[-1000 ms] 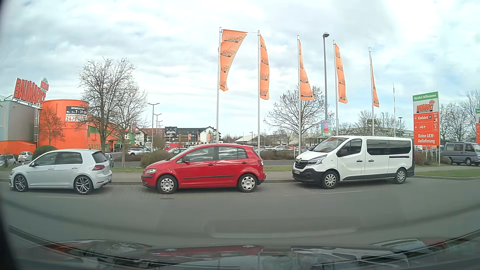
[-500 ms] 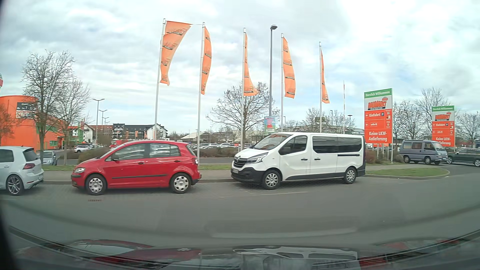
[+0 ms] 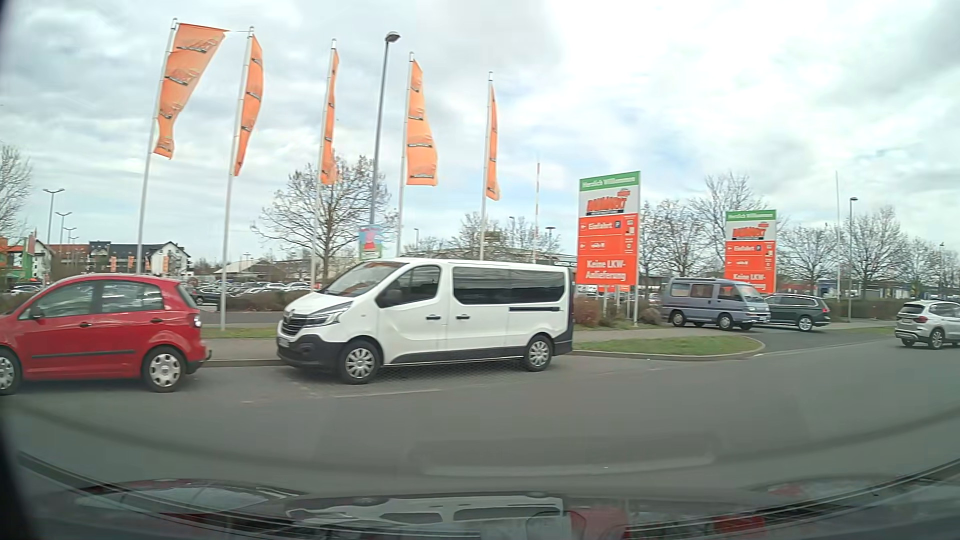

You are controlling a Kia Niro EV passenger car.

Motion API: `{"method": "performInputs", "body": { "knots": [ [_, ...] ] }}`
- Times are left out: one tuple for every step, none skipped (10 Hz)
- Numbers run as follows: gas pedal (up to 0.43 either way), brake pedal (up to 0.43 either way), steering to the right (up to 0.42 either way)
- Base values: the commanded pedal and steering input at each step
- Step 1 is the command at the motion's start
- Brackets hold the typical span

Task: Follow the waypoints while adhering to traffic rules and regulations

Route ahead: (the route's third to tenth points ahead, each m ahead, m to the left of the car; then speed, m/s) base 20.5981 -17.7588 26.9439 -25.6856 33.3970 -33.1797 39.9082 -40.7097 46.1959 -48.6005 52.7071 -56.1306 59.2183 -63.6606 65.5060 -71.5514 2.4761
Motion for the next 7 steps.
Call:
{"method": "performInputs", "body": {
  "knots": [
    [0.177,0.000,0.910],
    [0.177,0.000,0.909],
    [0.177,0.000,0.905],
    [0.189,0.000,0.879],
    [0.197,0.000,0.848],
    [0.209,0.000,0.819],
    [0.220,0.000,0.788]
  ]
}}
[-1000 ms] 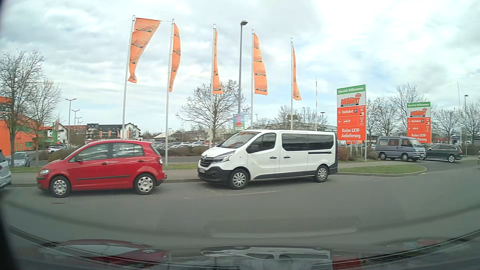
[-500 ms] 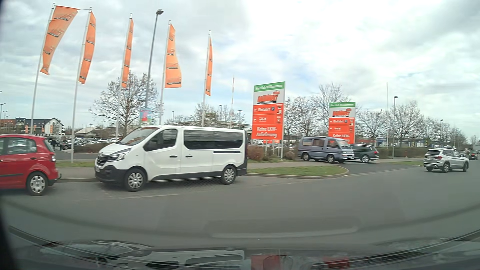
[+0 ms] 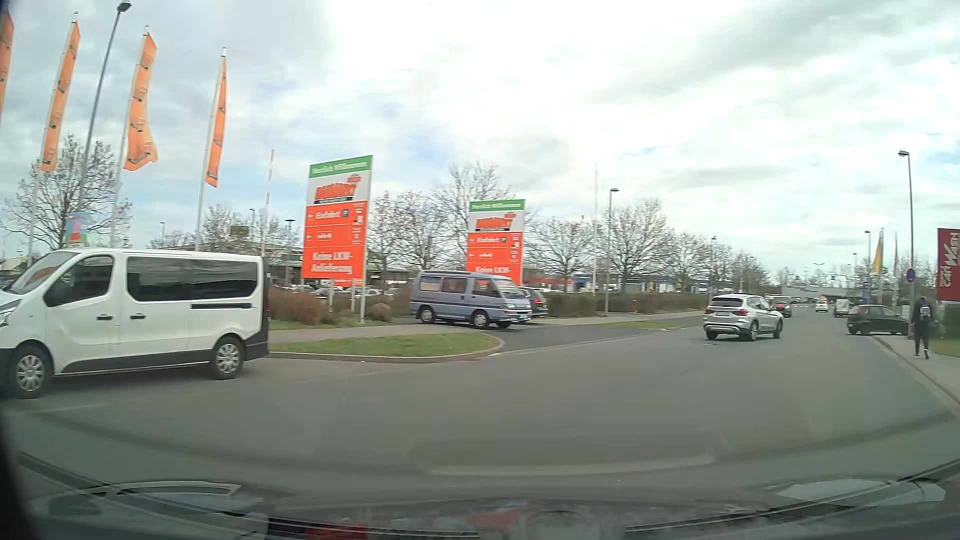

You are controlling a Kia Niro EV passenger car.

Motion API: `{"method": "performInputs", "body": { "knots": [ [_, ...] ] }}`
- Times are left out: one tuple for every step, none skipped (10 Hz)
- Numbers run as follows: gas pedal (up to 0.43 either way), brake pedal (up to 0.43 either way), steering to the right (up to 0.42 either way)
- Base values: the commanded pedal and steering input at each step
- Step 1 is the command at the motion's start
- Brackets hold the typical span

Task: Follow the waypoints while adhering to traffic rules and regulations

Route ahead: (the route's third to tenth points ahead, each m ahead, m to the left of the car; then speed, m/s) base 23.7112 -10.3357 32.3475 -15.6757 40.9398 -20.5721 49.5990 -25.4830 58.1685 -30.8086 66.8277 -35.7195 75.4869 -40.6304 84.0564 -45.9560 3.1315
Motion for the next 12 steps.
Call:
{"method": "performInputs", "body": {
  "knots": [
    [0.228,0.000,0.748],
    [0.240,0.000,0.692],
    [0.248,0.000,0.631],
    [0.248,0.000,0.572],
    [0.248,0.000,0.526],
    [0.260,0.000,0.461],
    [0.260,0.000,0.397],
    [0.260,0.000,0.345],
    [0.260,0.000,0.273],
    [0.268,0.000,0.205],
    [0.268,0.000,0.135],
    [0.287,0.000,0.091]
  ]
}}
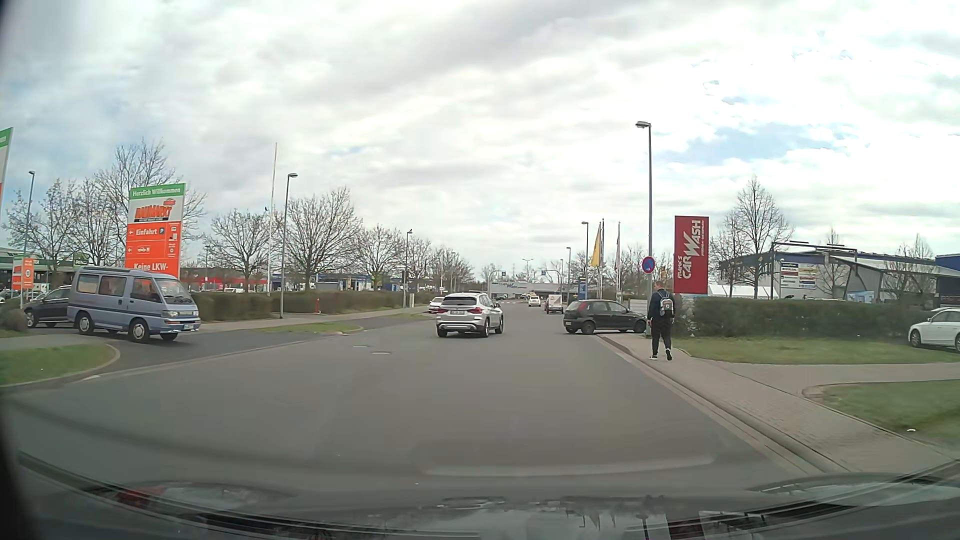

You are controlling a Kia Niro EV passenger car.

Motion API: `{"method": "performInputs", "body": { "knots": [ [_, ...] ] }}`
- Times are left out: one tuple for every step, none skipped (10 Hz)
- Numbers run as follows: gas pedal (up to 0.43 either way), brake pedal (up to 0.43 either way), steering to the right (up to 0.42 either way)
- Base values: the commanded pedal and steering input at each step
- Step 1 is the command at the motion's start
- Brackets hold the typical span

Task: Follow the waypoints while adhering to traffic rules and regulations

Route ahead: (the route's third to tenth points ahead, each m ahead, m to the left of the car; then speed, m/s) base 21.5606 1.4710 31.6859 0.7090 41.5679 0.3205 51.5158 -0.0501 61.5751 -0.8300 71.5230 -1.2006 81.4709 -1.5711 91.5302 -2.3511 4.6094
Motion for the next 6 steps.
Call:
{"method": "performInputs", "body": {
  "knots": [
    [0.287,0.000,0.039],
    [0.299,0.000,0.002],
    [0.299,0.000,-0.030],
    [0.299,0.000,-0.039],
    [0.299,0.000,-0.033],
    [0.299,0.000,-0.022]
  ]
}}
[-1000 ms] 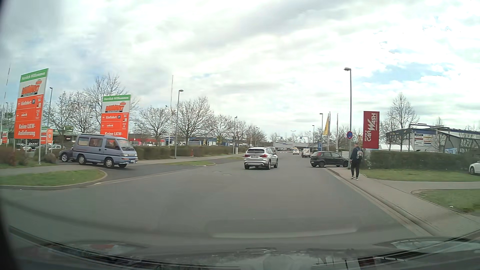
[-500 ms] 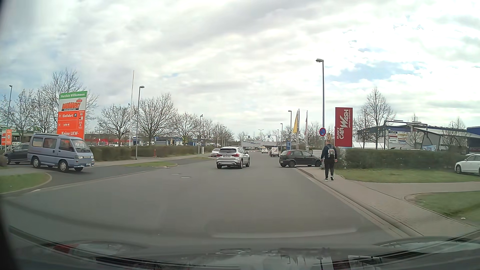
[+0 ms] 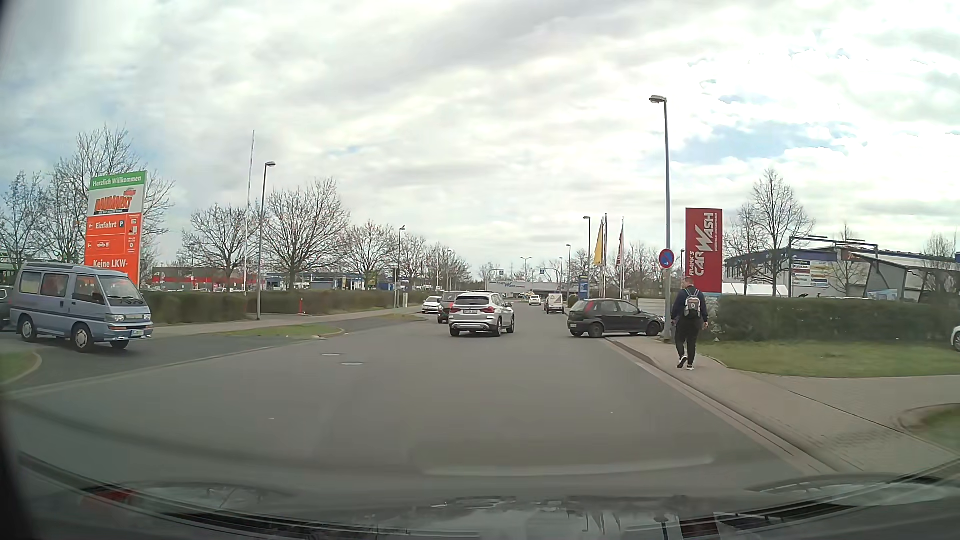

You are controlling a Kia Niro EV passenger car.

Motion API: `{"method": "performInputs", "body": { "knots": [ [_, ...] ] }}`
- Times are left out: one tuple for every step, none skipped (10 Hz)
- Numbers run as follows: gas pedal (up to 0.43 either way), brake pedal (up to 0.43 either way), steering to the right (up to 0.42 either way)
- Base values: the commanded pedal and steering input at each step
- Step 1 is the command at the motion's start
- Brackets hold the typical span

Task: Follow the waypoints while adhering to traffic rules and regulations

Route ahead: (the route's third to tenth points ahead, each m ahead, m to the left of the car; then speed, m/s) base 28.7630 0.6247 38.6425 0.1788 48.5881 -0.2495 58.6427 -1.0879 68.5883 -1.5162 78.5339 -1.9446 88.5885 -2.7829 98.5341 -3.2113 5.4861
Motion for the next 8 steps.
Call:
{"method": "performInputs", "body": {
  "knots": [
    [0.299,0.000,-0.011],
    [0.299,0.000,-0.007],
    [0.299,0.000,-0.007],
    [0.299,0.000,-0.007],
    [0.299,0.000,-0.007],
    [0.299,0.000,-0.007],
    [0.299,0.000,-0.007],
    [0.299,0.000,-0.007]
  ]
}}
